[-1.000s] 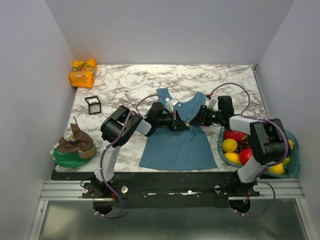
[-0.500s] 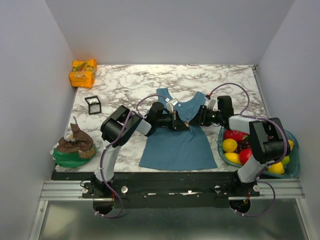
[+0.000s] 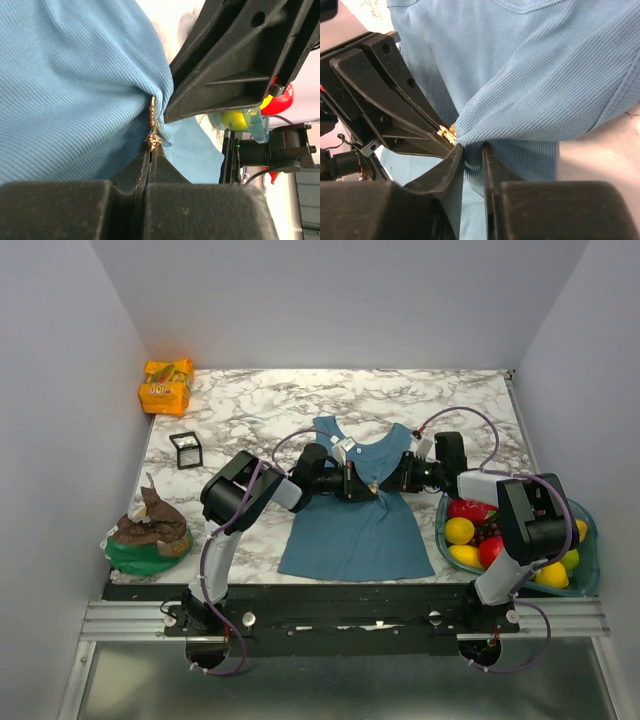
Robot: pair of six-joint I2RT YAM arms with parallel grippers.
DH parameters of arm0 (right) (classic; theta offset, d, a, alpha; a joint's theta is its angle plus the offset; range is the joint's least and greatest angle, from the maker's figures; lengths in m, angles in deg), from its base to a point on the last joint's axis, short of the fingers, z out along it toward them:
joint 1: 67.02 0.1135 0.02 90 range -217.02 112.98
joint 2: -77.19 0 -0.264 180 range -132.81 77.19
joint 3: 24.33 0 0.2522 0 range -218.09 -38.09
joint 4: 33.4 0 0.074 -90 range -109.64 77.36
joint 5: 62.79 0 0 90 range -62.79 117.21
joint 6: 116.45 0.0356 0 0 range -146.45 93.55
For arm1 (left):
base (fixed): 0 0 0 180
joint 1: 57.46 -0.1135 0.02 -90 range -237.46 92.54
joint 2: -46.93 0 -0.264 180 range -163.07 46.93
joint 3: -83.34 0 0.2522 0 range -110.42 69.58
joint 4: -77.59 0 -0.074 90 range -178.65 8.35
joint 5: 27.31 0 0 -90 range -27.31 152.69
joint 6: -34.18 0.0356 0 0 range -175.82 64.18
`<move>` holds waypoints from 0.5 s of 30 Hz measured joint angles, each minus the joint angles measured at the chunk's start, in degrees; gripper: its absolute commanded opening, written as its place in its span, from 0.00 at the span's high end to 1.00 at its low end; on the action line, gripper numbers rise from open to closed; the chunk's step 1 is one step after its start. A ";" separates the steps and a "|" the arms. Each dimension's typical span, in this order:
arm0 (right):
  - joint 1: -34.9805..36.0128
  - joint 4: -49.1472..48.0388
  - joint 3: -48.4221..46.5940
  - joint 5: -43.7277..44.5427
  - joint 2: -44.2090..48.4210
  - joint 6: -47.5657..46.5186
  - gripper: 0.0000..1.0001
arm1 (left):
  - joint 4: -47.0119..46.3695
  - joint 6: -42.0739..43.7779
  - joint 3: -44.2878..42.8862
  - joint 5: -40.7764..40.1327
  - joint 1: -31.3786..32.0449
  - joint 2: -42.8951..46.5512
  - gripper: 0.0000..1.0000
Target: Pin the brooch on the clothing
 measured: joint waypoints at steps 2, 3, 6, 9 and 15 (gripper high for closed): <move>0.00 0.02 0.00 0.02 -0.20 -0.11 0.83 | 0.50 0.17 0.00 0.02 -0.07 0.00 1.00; 0.00 0.04 0.00 0.00 -0.22 -0.22 0.84 | 0.79 0.26 0.00 0.04 -0.09 0.02 1.00; 0.00 0.07 0.00 -0.04 -0.26 -0.44 0.88 | 1.36 0.52 -0.02 0.00 -0.09 0.20 1.00; 0.00 0.04 0.00 -0.07 -0.26 -0.52 0.91 | 1.79 0.87 -0.13 0.02 -0.09 0.31 1.00; 0.00 0.02 0.00 -0.04 -0.26 -0.59 0.97 | 2.67 1.01 -0.52 0.11 -0.11 0.31 1.00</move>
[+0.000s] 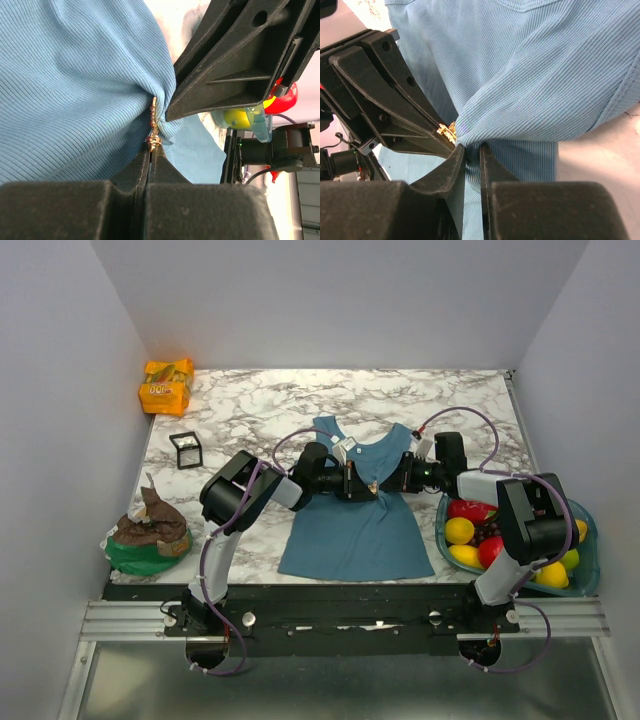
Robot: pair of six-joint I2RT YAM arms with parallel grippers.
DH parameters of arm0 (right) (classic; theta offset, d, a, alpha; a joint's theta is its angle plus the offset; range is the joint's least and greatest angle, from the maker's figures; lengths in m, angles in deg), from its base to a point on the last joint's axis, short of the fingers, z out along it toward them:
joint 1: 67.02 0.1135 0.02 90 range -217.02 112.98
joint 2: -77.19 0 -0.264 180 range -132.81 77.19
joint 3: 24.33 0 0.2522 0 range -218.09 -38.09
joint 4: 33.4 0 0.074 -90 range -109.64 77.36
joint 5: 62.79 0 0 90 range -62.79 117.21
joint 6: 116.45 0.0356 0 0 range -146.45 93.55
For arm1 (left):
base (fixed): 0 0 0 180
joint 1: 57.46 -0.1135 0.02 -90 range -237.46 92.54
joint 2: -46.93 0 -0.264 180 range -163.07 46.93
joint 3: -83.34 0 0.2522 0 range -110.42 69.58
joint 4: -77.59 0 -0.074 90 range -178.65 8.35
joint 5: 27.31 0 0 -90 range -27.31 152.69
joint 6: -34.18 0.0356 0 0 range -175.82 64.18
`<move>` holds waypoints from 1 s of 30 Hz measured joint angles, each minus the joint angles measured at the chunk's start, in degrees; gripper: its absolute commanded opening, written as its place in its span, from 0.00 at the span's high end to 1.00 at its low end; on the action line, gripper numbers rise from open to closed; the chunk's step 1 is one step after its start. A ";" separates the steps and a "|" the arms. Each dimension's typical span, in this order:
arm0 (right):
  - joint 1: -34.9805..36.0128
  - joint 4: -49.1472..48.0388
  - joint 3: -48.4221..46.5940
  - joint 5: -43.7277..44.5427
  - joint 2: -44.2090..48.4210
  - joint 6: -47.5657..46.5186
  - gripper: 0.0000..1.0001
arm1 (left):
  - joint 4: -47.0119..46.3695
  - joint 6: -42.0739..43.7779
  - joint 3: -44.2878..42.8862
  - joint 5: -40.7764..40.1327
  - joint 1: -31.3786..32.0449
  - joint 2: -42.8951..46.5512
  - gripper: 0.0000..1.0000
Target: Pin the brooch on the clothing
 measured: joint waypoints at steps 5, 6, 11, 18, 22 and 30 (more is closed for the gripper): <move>0.00 -0.42 0.02 -0.04 0.00 0.59 0.97 | 0.11 -0.46 -0.24 0.70 -0.44 0.00 1.00; 0.00 -0.59 0.02 -0.09 0.02 0.81 0.97 | -0.07 -0.68 -0.22 0.83 -0.48 0.00 1.00; -0.02 -1.84 0.02 -0.55 0.00 2.19 0.99 | -1.62 -2.23 -0.09 1.62 -0.96 -0.02 1.00; -0.22 -2.47 0.02 -1.11 0.02 2.99 0.99 | -2.40 -3.15 -0.04 1.90 -1.18 -0.17 1.00; -0.24 -2.56 0.04 -1.20 0.02 3.23 0.99 | -2.62 -3.41 0.09 1.97 -1.29 -0.17 1.00; -0.26 -3.76 0.70 -1.86 0.02 3.76 0.99 | -4.04 -4.33 0.50 2.84 -1.62 -0.52 1.00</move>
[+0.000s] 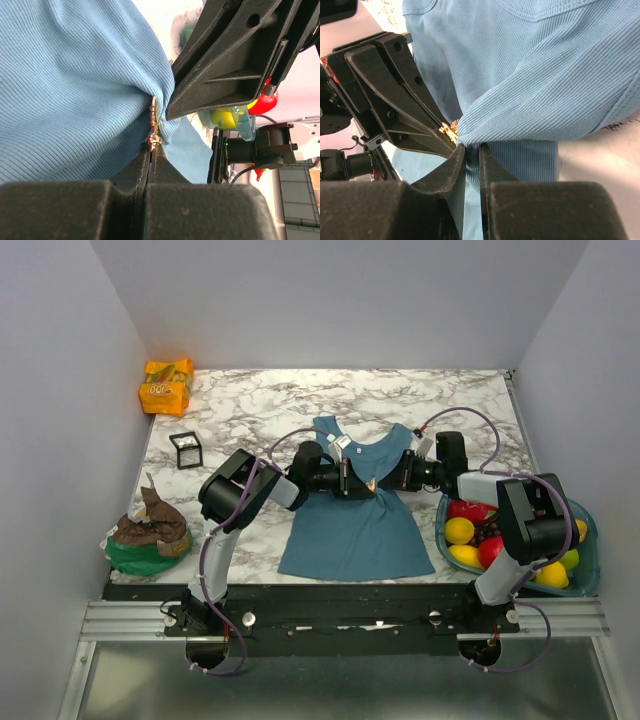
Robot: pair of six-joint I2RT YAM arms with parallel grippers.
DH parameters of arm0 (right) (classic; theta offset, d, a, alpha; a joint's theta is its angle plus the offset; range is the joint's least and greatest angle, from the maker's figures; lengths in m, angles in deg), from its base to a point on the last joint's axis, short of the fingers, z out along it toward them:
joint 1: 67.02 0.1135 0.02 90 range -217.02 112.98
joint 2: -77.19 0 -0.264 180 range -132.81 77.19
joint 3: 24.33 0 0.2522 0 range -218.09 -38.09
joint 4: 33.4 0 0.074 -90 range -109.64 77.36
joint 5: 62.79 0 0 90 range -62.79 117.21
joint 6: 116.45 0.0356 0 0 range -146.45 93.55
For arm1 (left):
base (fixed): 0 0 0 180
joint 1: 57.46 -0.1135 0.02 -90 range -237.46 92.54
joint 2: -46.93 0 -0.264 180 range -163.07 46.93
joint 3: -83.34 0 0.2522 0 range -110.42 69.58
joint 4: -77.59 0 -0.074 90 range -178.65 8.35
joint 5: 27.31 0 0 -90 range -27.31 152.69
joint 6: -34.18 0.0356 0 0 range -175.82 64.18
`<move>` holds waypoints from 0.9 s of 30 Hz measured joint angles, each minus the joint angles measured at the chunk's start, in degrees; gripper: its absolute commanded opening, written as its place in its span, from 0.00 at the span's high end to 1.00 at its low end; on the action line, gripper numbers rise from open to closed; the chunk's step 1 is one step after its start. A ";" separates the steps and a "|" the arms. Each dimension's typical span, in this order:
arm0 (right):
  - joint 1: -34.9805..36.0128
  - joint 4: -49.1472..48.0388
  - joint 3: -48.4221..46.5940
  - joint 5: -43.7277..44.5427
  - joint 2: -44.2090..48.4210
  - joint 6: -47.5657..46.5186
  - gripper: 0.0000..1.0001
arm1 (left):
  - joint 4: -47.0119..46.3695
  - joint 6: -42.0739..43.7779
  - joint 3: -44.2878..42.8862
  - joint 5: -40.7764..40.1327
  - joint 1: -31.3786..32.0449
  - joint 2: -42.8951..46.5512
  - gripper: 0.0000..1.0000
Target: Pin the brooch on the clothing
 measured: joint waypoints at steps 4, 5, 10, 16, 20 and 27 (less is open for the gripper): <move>0.00 -0.33 0.04 -0.46 0.00 0.17 0.99 | -0.96 -0.57 0.20 0.52 -0.24 -0.24 1.00; 0.00 -0.46 0.07 -0.59 0.00 0.22 0.99 | -1.22 -0.81 0.20 0.70 -0.28 -0.31 1.00; -0.24 -1.09 0.20 -1.42 0.00 0.66 0.99 | -2.78 -1.95 0.28 1.57 -0.63 -0.68 1.00; -0.35 -1.33 0.20 -1.95 0.00 0.90 0.99 | -3.82 -2.95 0.37 1.99 -0.81 -1.05 1.00; -0.35 -1.46 0.28 -2.29 0.00 0.90 0.99 | -3.78 -3.02 0.37 2.43 -0.98 -1.09 1.00; -0.37 -2.36 1.01 -2.78 0.00 0.85 0.98 | -2.60 -3.02 0.26 3.04 -1.01 -1.11 1.00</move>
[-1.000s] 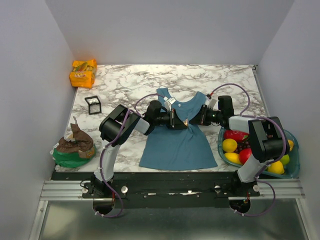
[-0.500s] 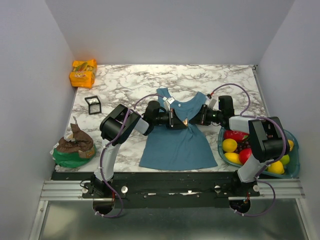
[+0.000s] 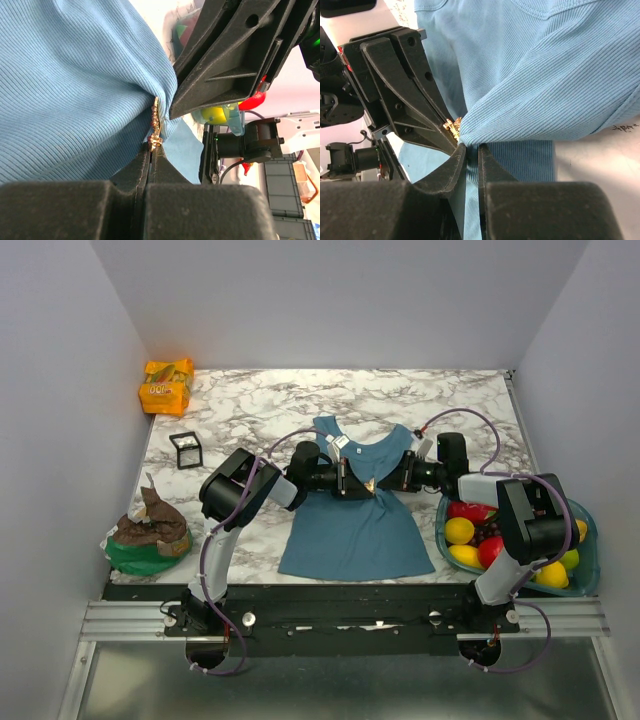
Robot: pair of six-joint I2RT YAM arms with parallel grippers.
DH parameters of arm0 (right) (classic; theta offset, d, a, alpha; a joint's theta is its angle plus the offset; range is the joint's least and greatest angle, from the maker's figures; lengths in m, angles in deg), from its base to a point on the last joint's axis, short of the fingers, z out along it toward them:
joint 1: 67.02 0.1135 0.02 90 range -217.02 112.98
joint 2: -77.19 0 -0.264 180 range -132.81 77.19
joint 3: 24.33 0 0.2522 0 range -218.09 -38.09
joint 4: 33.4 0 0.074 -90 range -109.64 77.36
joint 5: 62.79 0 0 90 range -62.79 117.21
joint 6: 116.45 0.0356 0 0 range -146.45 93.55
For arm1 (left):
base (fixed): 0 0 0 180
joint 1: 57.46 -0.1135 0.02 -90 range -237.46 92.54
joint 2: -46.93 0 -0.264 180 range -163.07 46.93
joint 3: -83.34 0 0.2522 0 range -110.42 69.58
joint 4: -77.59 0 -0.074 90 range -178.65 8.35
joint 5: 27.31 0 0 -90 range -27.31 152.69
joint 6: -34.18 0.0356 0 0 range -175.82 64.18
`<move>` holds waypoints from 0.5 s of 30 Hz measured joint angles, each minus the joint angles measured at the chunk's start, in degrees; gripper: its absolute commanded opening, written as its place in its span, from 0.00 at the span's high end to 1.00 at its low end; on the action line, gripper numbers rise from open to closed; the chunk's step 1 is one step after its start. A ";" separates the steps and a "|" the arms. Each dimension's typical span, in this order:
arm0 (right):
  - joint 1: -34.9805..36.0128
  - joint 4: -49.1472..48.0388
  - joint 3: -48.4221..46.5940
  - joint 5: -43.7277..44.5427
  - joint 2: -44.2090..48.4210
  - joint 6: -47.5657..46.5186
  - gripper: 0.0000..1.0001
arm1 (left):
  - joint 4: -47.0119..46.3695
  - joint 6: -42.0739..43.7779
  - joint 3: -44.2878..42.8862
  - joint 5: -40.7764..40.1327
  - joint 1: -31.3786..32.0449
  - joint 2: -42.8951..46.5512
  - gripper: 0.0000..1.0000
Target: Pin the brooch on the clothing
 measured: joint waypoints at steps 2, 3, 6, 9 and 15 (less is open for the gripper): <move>0.00 -0.26 0.22 -0.11 0.00 -0.02 0.94 | 0.20 0.00 -0.04 0.15 -0.02 0.00 1.00; 0.00 -0.31 0.33 -0.15 0.00 -0.04 0.93 | 0.31 0.02 -0.04 0.22 -0.07 0.00 1.00; 0.00 -0.28 0.42 -0.15 0.02 -0.22 0.85 | 0.74 0.04 -0.13 0.52 -0.07 0.00 1.00; 0.02 -0.26 0.42 -0.15 0.04 -0.57 0.78 | 1.11 0.09 -0.24 0.59 -0.07 0.00 1.00; 0.02 -0.28 0.42 -0.13 0.09 -0.76 0.61 | 2.51 0.83 -0.46 0.61 -0.07 0.00 1.00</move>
